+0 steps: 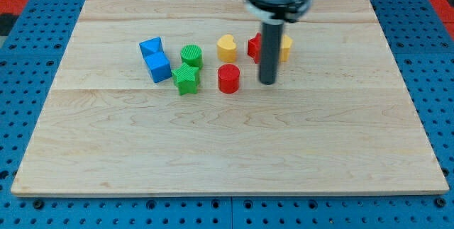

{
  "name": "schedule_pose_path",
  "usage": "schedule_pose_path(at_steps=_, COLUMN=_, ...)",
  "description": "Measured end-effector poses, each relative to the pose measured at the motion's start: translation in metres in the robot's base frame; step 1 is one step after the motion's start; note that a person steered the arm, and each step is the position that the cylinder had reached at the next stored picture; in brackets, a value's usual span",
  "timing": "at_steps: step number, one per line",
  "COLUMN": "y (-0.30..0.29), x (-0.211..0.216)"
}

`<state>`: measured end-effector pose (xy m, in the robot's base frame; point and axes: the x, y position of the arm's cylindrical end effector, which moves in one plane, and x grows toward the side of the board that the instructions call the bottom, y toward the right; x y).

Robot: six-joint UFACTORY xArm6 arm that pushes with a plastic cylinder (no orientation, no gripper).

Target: Slide the yellow hexagon slightly down

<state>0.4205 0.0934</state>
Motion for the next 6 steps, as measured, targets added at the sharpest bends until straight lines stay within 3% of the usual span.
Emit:
schedule_pose_path(at_steps=1, y=0.048, x=-0.033)
schedule_pose_path(at_steps=2, y=0.033, x=-0.103)
schedule_pose_path(at_steps=3, y=-0.003, x=-0.14)
schedule_pose_path(at_steps=6, y=-0.003, x=-0.058)
